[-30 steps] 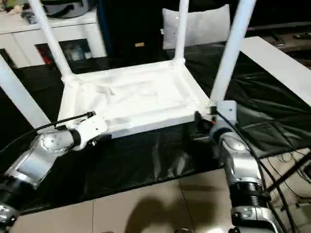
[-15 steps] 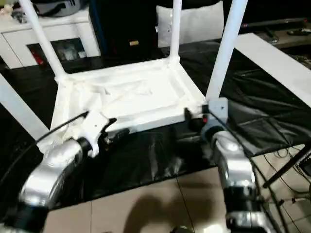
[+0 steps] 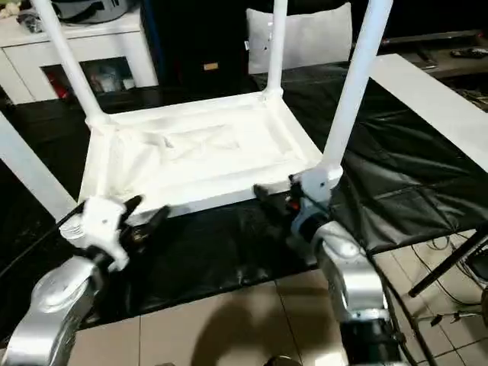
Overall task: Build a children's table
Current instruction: Rotate table base
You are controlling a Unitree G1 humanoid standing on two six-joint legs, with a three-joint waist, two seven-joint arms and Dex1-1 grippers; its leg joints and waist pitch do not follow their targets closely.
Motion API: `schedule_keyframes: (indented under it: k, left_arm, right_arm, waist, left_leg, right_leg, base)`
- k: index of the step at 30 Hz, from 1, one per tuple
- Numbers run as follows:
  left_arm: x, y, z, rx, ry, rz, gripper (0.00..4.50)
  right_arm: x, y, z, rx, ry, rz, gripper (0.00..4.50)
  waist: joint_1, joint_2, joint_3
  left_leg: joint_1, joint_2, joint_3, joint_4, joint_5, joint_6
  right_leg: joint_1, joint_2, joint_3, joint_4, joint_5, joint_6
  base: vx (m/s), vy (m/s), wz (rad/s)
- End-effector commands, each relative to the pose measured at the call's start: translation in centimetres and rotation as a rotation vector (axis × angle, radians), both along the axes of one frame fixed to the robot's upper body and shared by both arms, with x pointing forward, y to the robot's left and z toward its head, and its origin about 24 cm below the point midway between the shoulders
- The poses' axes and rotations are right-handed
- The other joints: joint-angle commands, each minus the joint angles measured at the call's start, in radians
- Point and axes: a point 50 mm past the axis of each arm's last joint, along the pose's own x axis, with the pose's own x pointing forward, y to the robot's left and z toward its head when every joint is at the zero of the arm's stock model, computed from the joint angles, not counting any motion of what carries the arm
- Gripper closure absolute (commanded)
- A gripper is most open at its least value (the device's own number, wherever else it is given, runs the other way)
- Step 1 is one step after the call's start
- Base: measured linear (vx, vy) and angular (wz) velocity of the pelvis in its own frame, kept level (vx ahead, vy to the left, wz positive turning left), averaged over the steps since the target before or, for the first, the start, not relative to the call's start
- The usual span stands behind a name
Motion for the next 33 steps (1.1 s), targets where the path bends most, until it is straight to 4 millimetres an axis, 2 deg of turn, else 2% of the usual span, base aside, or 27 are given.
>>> schedule_keyframes:
  k: [1,6,7,8,9,10,14,15,18,19,20,21,23,29,33]
  left_arm:
    - [-0.1,0.3,0.8,0.003,-0.049,0.026,1.21]
    - [-0.9,1.1,1.2,-0.005,-0.102,0.109,0.74]
    - [-1.2,1.2,1.1,-0.013,-0.099,0.123,0.71]
    - [-1.2,1.2,1.1,-0.013,-0.099,0.123,0.63]
    - [-1.5,1.3,0.8,-0.032,-0.095,0.137,0.63]
    - [-1.7,1.5,0.7,-0.033,-0.103,0.157,0.37]
    - [-2.2,1.8,0.6,-0.052,-0.127,0.203,0.26]
    - [-2.4,1.9,0.5,-0.056,-0.135,0.217,0.08]
    - [-2.7,2.3,0.4,-0.051,-0.146,0.257,0.08]
    - [-2.7,2.9,0.4,-0.061,-0.152,0.317,0.08]
    - [-2.7,2.9,0.4,-0.061,-0.152,0.317,0.08]
    - [-2.8,3.4,0.3,-0.074,-0.155,0.365,0.08]
    - [-3.0,4.0,0.1,-0.102,-0.159,0.423,0.08]
    - [-3.5,4.4,-0.2,-0.128,-0.162,0.457,0.08]
    - [-3.1,4.8,-0.3,-0.122,-0.166,0.467,0.08]
  right_arm:
    - [-0.2,0.5,0.3,0.001,-0.012,0.026,0.00]
    - [-0.4,1.0,0.0,-0.007,-0.007,0.045,0.00]
    - [-0.4,1.1,-0.1,-0.010,-0.003,0.047,0.00]
    - [-0.4,1.1,-0.1,-0.010,-0.003,0.047,0.00]
    - [-0.4,1.1,-0.3,-0.014,0.002,0.048,0.00]
    - [-0.5,1.1,-0.4,-0.017,0.005,0.052,0.00]
    - [-0.5,1.1,-0.4,-0.024,0.008,0.062,0.00]
    - [-0.4,1.1,-0.4,-0.028,0.010,0.066,0.00]
    - [-0.4,1.1,-0.5,-0.040,0.017,0.070,0.00]
    - [-0.4,1.1,-0.5,-0.045,0.019,0.072,0.00]
    - [-0.4,1.1,-0.5,-0.045,0.019,0.072,0.00]
    - [-0.4,1.1,-0.6,-0.046,0.020,0.074,0.00]
    - [-0.4,1.1,-0.6,-0.049,0.022,0.077,0.00]
    - [-0.4,1.0,-0.7,-0.056,0.025,0.079,0.00]
    - [-0.4,0.8,-0.9,-0.064,0.037,0.070,0.00]
  waist:
    - [0.004,-0.010,-0.054]
    - [0.005,-0.015,-0.053]
    - [0.006,-0.015,-0.052]
    - [0.006,-0.021,-0.052]
    - [0.008,-0.020,-0.051]
    - [0.008,-0.021,-0.050]
    - [0.012,-0.021,-0.050]
    - [0.014,-0.024,-0.048]
    - [0.018,-0.024,-0.049]
    - [0.019,-0.034,-0.049]
    - [0.019,-0.034,-0.049]
    - [0.021,-0.029,-0.050]
    - [0.020,-0.031,-0.048]
    - [0.019,-0.033,-0.048]
    - [0.021,-0.027,-0.049]
  left_leg:
    - [-0.002,0.045,-0.021,-0.082,-0.289,0.054]
    - [-0.004,0.048,-0.022,-0.084,-0.296,0.051]
    - [-0.003,0.047,-0.021,-0.084,-0.297,0.051]
    - [-0.003,0.047,-0.020,-0.083,-0.297,0.052]
    - [-0.003,0.047,-0.020,-0.083,-0.294,0.052]
    - [-0.003,0.047,-0.021,-0.082,-0.294,0.052]
    - [-0.001,0.048,-0.021,-0.083,-0.300,0.048]
    - [0.000,0.048,-0.021,-0.084,-0.310,0.045]
    - [0.002,0.048,-0.021,-0.085,-0.319,0.039]
    - [0.002,0.048,-0.020,-0.084,-0.318,0.038]
    - [0.002,0.048,-0.020,-0.084,-0.318,0.038]
    - [0.003,0.048,-0.020,-0.084,-0.321,0.035]
    - [0.004,0.048,-0.020,-0.085,-0.330,0.034]
    - [0.004,0.046,-0.023,-0.084,-0.346,0.030]
    - [0.007,0.047,-0.023,-0.085,-0.347,0.029]
  right_leg:
    - [0.046,-0.051,0.048,-0.092,-0.506,-0.056]
    - [0.050,-0.054,0.051,-0.089,-0.479,-0.071]
    - [0.048,-0.053,0.051,-0.090,-0.483,-0.069]
    - [0.047,-0.053,0.051,-0.091,-0.488,-0.068]
    - [0.047,-0.055,0.052,-0.091,-0.501,-0.064]
    - [0.046,-0.055,0.052,-0.092,-0.504,-0.065]
    - [0.045,-0.054,0.052,-0.093,-0.509,-0.057]
    - [0.044,-0.053,0.052,-0.095,-0.517,-0.052]
    - [0.044,-0.052,0.052,-0.096,-0.520,-0.046]
    - [0.044,-0.051,0.052,-0.096,-0.516,-0.042]
    - [0.044,-0.051,0.052,-0.096,-0.516,-0.042]
    - [0.044,-0.052,0.052,-0.096,-0.517,-0.040]
    - [0.043,-0.051,0.051,-0.099,-0.525,-0.035]
    - [0.042,-0.051,0.048,-0.103,-0.557,-0.018]
    - [0.042,-0.049,0.048,-0.103,-0.533,-0.022]
  base:
    - [0.000,0.000,0.00]
    - [0.000,0.000,0.00]
    - [0.000,0.000,0.00]
    - [0.000,0.000,0.00]
    - [0.000,0.000,0.00]
    - [0.000,0.000,0.00]
    - [0.000,0.000,0.00]
    - [0.000,0.000,0.00]
    - [0.000,0.000,0.00]
    - [0.000,0.000,0.00]
    - [0.000,0.000,0.00]
    - [0.000,0.000,0.00]
    - [0.000,0.000,0.00]
    - [0.000,0.000,0.00]
    - [0.000,0.000,0.00]
